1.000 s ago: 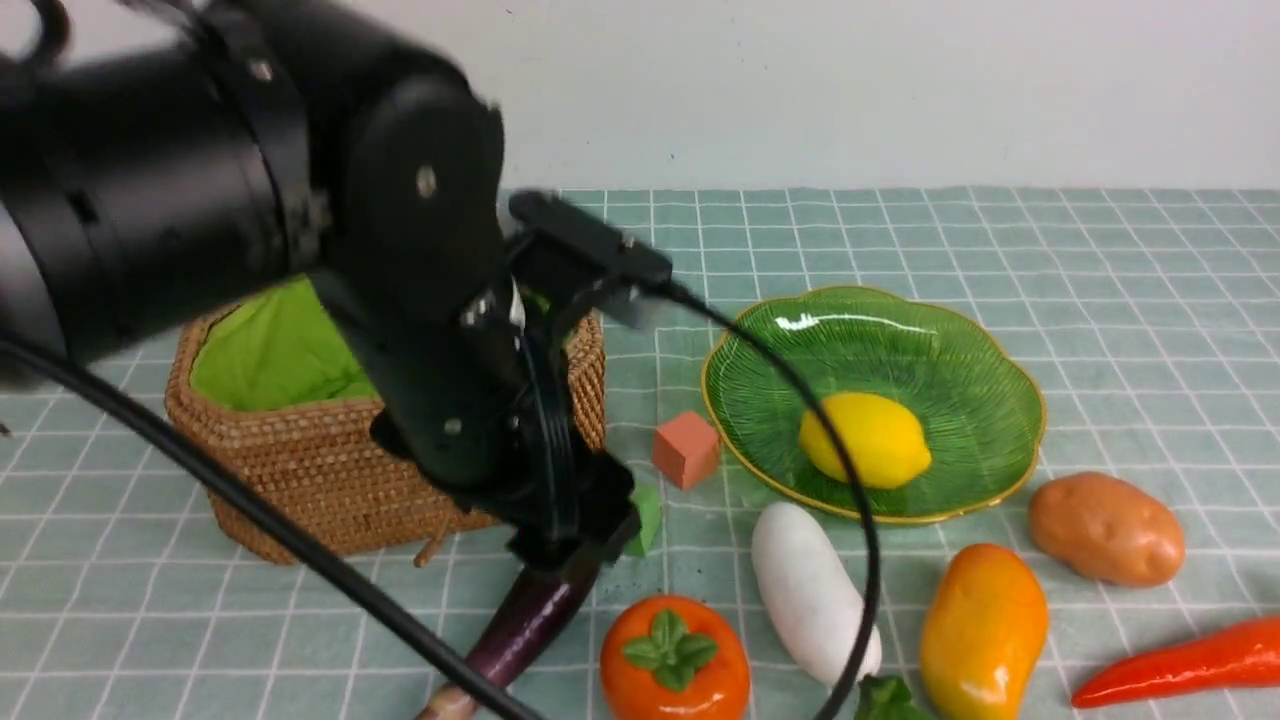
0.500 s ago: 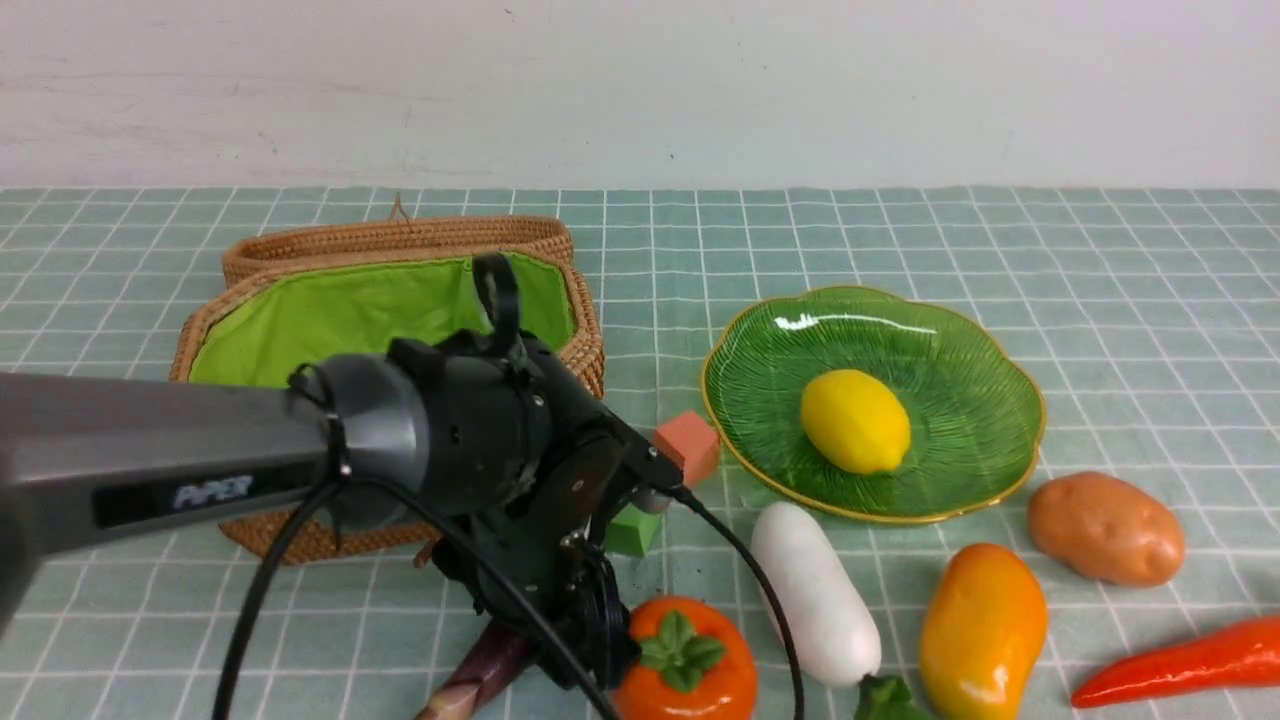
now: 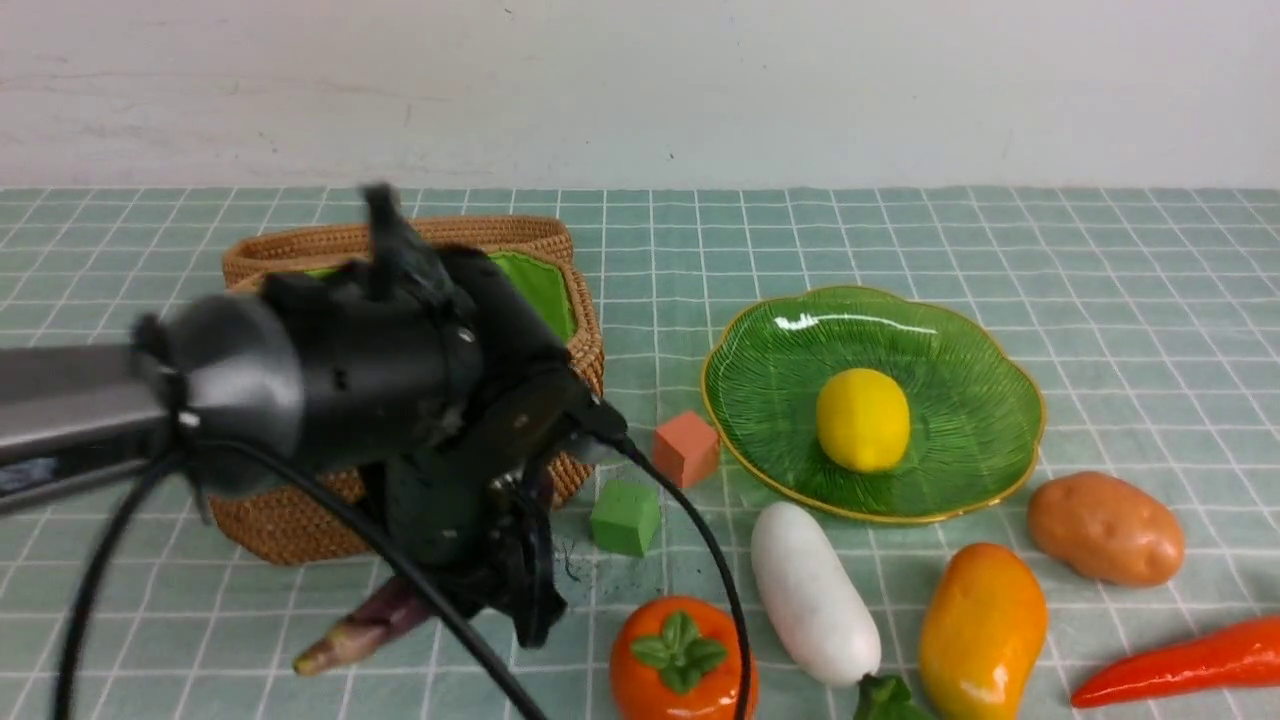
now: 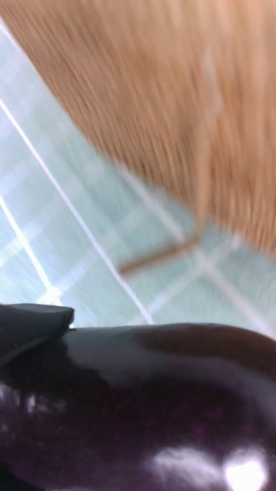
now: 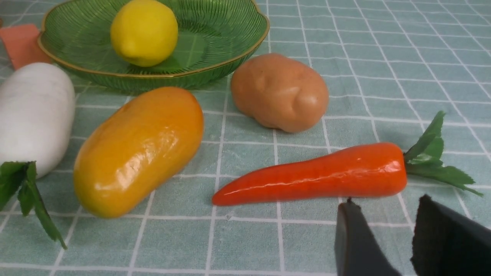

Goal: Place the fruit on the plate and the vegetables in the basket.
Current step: Use the left arm to grab an eggplant and put it into the left basket, then grab a tomato with your left arm and place it on the plate on the right, then use the right arm to grab a carrot and put it into the left basket

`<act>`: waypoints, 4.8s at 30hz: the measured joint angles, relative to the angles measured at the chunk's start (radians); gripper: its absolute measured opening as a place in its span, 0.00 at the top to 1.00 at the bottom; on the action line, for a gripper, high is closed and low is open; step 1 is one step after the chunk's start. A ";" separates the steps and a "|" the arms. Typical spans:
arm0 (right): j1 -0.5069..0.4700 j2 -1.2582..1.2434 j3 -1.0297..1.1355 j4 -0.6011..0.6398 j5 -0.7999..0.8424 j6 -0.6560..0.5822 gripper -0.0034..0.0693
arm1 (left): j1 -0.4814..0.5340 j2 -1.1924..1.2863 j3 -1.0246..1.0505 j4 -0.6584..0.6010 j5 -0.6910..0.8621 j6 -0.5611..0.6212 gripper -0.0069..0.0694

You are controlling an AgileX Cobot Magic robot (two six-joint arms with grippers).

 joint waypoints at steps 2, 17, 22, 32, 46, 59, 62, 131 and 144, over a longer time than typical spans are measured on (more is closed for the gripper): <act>0.000 0.000 0.000 0.000 0.000 0.000 0.62 | 0.000 -0.069 -0.025 0.022 0.025 0.000 0.45; 0.000 0.000 0.000 0.000 0.000 0.000 0.62 | 0.370 0.002 -0.321 0.031 -0.149 0.342 0.45; 0.000 0.000 0.000 0.000 0.000 0.000 0.62 | 0.368 0.146 -0.321 -0.029 -0.260 0.373 0.45; 0.000 0.000 0.000 0.000 0.000 0.000 0.62 | 0.369 0.157 -0.321 -0.154 -0.204 0.326 0.10; 0.000 0.000 0.000 0.000 0.000 0.000 0.62 | 0.285 -0.187 -0.107 -0.858 -0.086 0.299 0.14; 0.000 0.000 0.000 0.000 0.000 0.000 0.62 | 0.138 0.086 0.105 -0.984 -0.313 0.212 0.16; 0.000 0.000 0.000 0.000 0.000 0.000 0.62 | 0.138 0.156 0.105 -1.024 -0.343 0.212 0.16; 0.000 0.000 0.000 0.000 0.000 0.000 0.62 | 0.145 -0.141 -0.757 -0.312 0.206 -0.012 0.40; 0.000 0.000 0.000 0.000 0.000 0.000 0.62 | 0.146 -0.895 0.248 -0.274 0.029 -0.193 0.93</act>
